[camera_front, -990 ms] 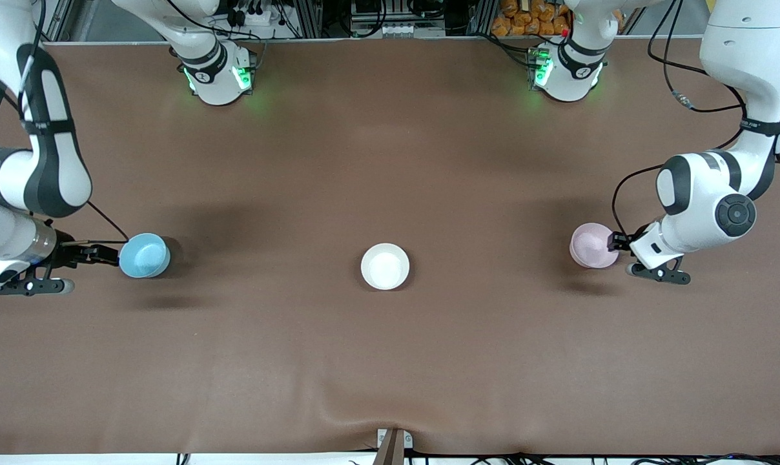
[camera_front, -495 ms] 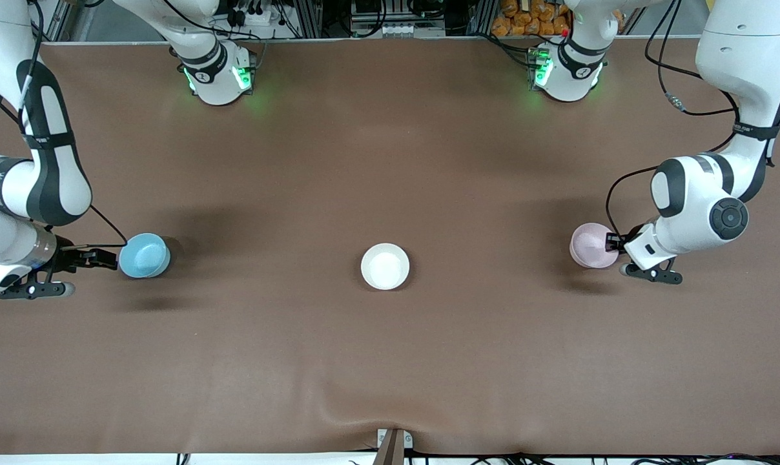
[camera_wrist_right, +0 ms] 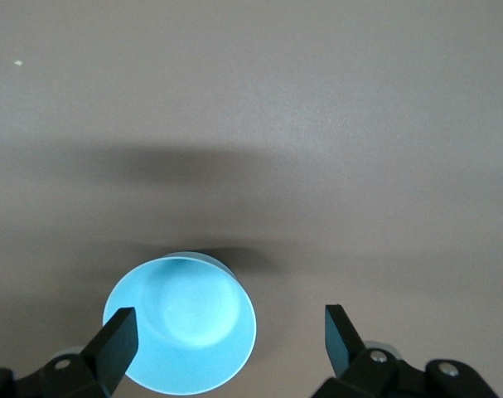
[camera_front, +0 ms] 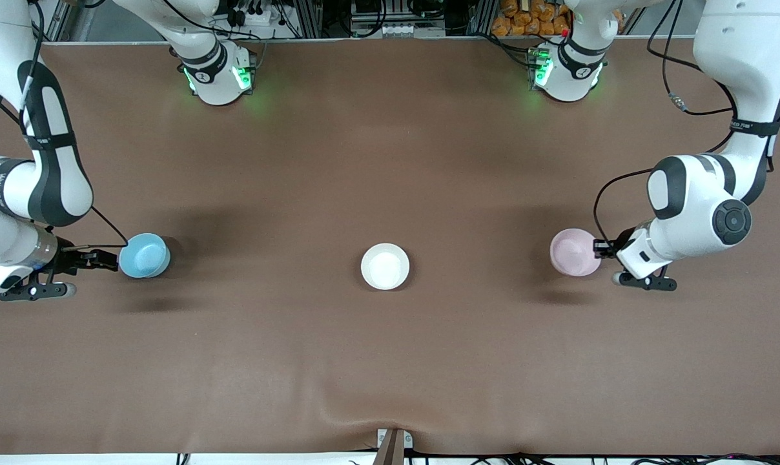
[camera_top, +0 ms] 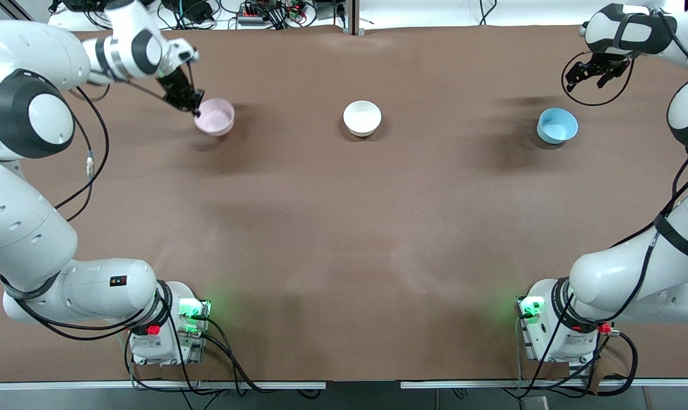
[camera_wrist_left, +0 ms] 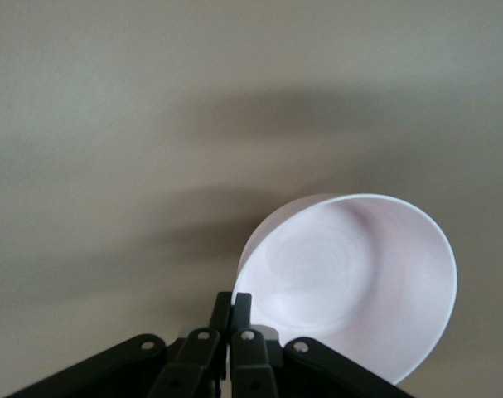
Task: Stack pink and blue bowls on white bowl
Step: 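Carry the pink bowl with the left gripper over the white bowl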
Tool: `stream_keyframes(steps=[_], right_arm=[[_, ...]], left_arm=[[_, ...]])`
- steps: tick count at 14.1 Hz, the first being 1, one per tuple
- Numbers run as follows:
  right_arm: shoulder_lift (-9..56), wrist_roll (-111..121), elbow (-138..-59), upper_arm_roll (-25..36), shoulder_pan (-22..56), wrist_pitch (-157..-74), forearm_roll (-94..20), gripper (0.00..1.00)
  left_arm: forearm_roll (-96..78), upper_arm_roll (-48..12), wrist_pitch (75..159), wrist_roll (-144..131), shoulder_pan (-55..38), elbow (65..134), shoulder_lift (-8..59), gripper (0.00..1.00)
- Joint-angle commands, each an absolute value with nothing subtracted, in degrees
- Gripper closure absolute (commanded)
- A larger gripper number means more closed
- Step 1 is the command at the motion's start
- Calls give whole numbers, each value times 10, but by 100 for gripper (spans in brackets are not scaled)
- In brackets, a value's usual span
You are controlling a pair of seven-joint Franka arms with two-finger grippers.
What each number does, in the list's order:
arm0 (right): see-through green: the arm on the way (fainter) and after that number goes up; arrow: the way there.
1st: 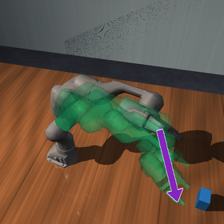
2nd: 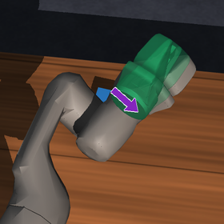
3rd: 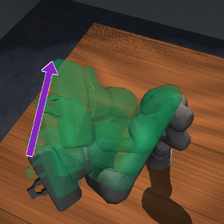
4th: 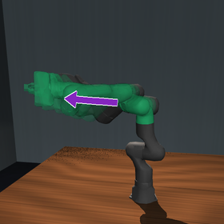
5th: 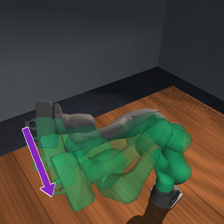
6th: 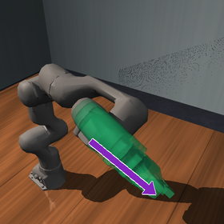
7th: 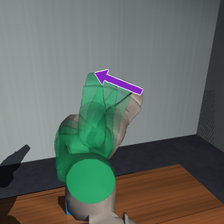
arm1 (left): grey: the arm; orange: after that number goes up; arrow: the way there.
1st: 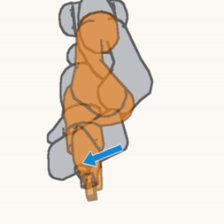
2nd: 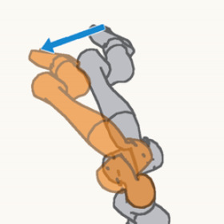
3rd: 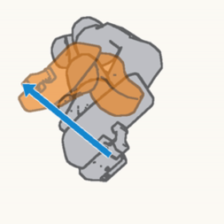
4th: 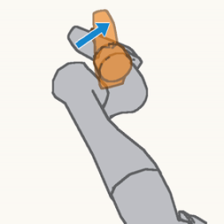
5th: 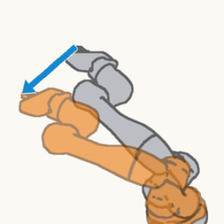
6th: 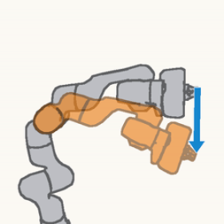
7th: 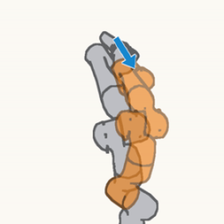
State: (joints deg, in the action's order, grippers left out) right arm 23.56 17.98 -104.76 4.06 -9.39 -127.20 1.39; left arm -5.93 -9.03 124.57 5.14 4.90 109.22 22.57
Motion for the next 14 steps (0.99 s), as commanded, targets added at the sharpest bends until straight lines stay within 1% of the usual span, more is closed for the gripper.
stream_keyframes(steps=[1,4,7,10,14], right_arm=[[197,188,-1057,36,-84,-1243,15,0],[161,160,-1071,36,-58,-1216,15,0],[130,138,-1114,36,-53,-1223,15,0],[123,135,-1120,36,-51,-1221,15,0],[83,108,-1185,36,-36,-1249,15,0]], left_arm=[[-69,-120,1203,-35,30,1025,238,100],[-69,-124,1201,-127,-19,984,254,100],[-69,-124,1201,-229,-80,932,285,100],[-69,-124,1201,-324,-140,890,316,100],[-69,-123,1202,-441,-208,837,368,100]])
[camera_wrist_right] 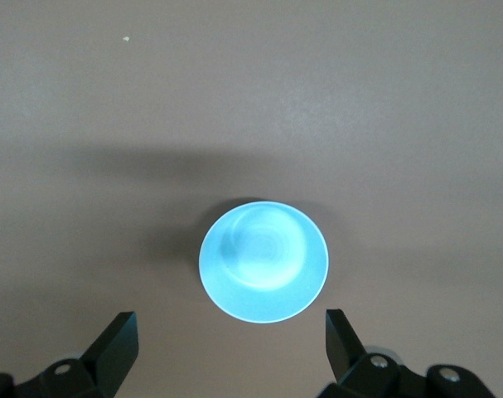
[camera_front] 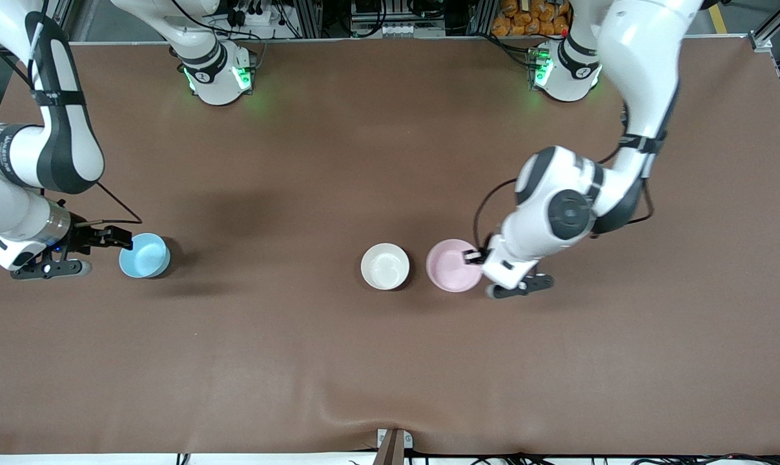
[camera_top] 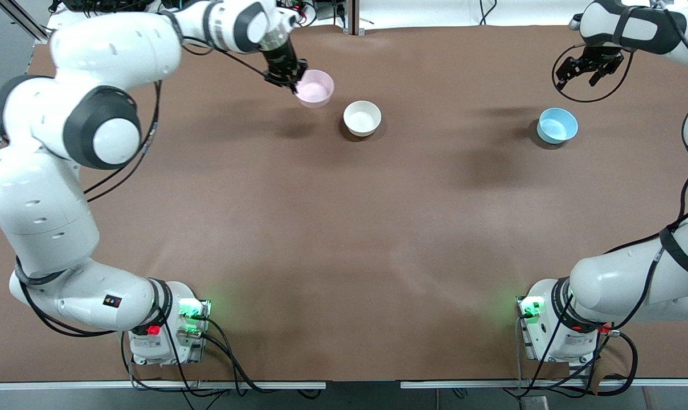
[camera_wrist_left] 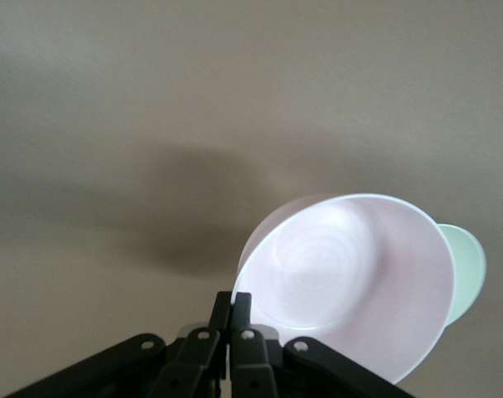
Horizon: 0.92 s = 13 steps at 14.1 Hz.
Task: Stack pink and blue bowls on white bowl
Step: 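Carry the pink bowl with the left gripper over the white bowl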
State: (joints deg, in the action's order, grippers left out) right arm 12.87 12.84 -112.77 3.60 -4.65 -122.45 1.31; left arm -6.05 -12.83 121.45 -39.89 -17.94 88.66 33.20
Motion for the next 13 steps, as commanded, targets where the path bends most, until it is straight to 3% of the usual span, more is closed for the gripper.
stream_keyframes(steps=[1,8,13], right_arm=[[82,108,-1188,36,-36,-1255,15,0],[132,116,-1185,37,-68,-1321,16,0],[211,191,-1167,36,-119,-1403,16,0]], left_arm=[[-69,-120,1211,-458,-229,833,377,100],[-69,-119,1272,-516,-279,795,431,100],[-67,-118,1305,-511,-289,793,445,100]])
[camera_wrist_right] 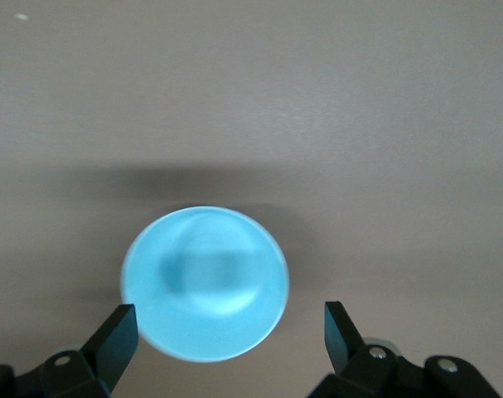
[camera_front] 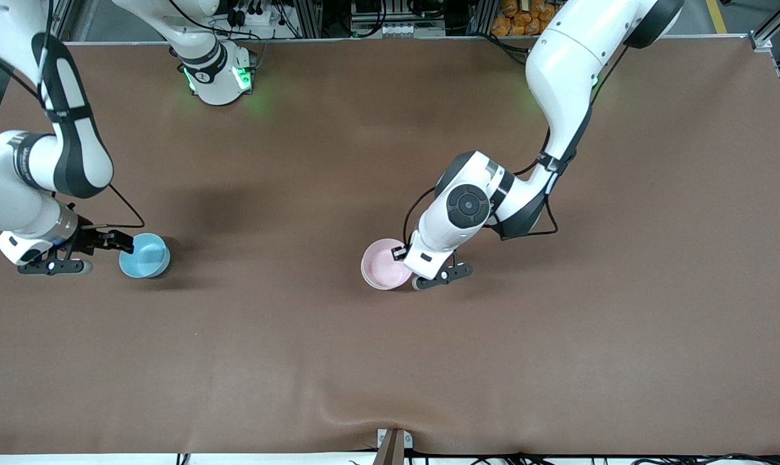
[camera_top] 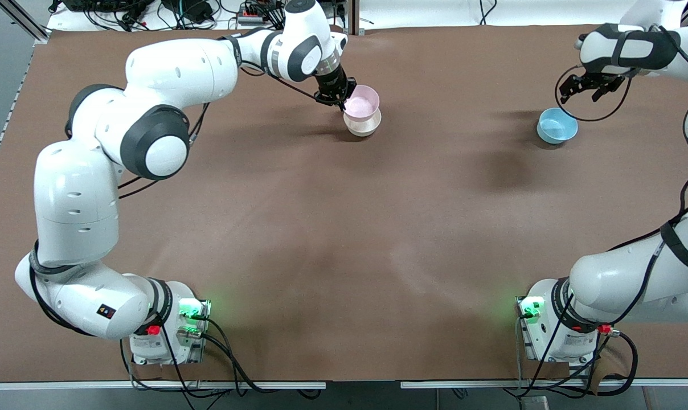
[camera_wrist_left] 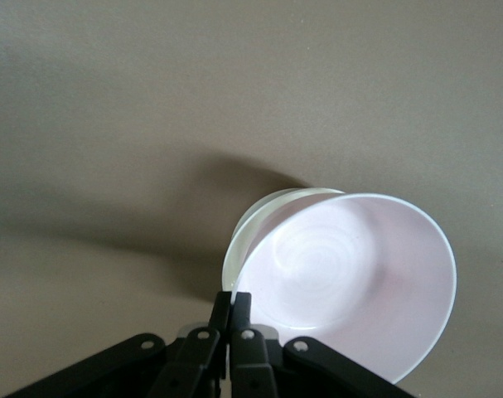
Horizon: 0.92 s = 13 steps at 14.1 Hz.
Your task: Stack pink and blue bowls on white bowl
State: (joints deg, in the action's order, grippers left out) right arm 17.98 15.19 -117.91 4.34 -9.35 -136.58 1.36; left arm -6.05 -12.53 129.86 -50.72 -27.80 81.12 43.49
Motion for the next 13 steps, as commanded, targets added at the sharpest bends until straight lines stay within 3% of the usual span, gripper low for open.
stream_keyframes(steps=[1,5,12,13], right_arm=[[227,196,-1159,36,-126,-1404,16,0],[271,205,-1147,35,-144,-1408,13,0],[291,207,-1142,35,-142,-1407,-36,2],[291,206,-1143,35,-141,-1407,-36,32]], left_arm=[[-67,-118,1310,-511,-289,793,448,100],[-64,-118,1324,-511,-294,794,456,100],[-63,-118,1334,-509,-294,796,468,100],[-63,-118,1338,-509,-294,796,470,100]])
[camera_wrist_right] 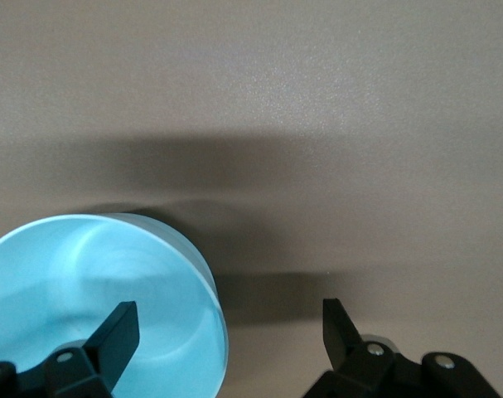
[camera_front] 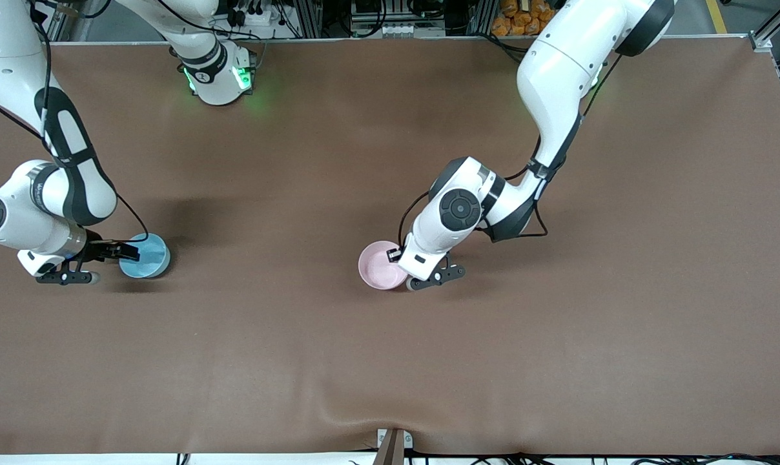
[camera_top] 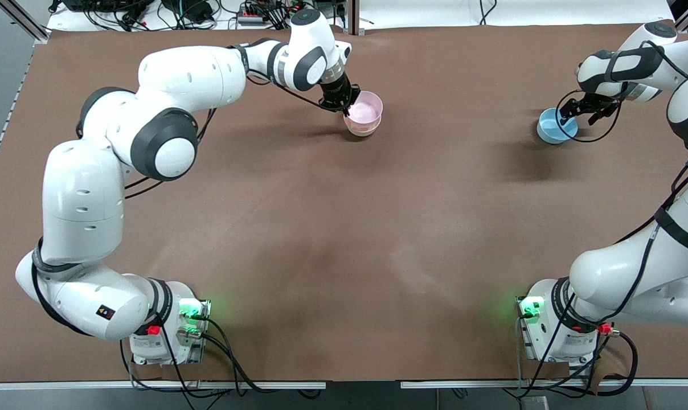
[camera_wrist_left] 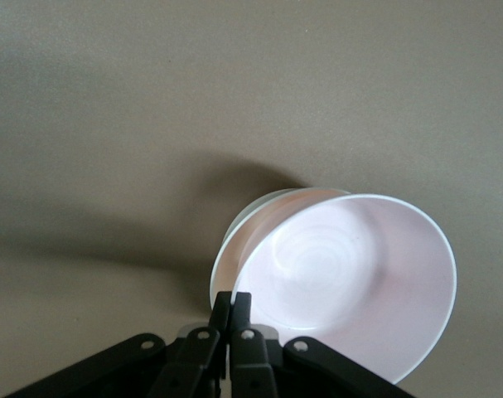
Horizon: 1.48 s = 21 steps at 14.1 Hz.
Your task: Stack pink and blue bowls on white bowl
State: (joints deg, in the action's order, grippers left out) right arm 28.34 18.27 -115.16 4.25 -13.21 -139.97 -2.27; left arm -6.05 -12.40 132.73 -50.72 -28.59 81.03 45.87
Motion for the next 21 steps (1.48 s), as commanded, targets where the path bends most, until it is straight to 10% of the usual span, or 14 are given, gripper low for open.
stream_keyframes(steps=[1,2,7,11,21], right_arm=[[291,205,-1142,35,-141,-1407,-37,77],[292,203,-1142,35,-141,-1407,-42,100],[292,205,-1142,35,-138,-1403,-49,100],[273,205,-1141,30,-134,-1388,-50,100],[222,129,-1014,7,-80,-1158,-102,100]], left_arm=[[-63,-118,1340,-508,-294,796,474,100],[-62,-118,1344,-507,-294,796,477,100],[-64,-118,1359,-508,-294,796,488,98],[-63,-118,1359,-512,-293,796,484,0],[27,-86,1262,-510,-276,795,366,0]])
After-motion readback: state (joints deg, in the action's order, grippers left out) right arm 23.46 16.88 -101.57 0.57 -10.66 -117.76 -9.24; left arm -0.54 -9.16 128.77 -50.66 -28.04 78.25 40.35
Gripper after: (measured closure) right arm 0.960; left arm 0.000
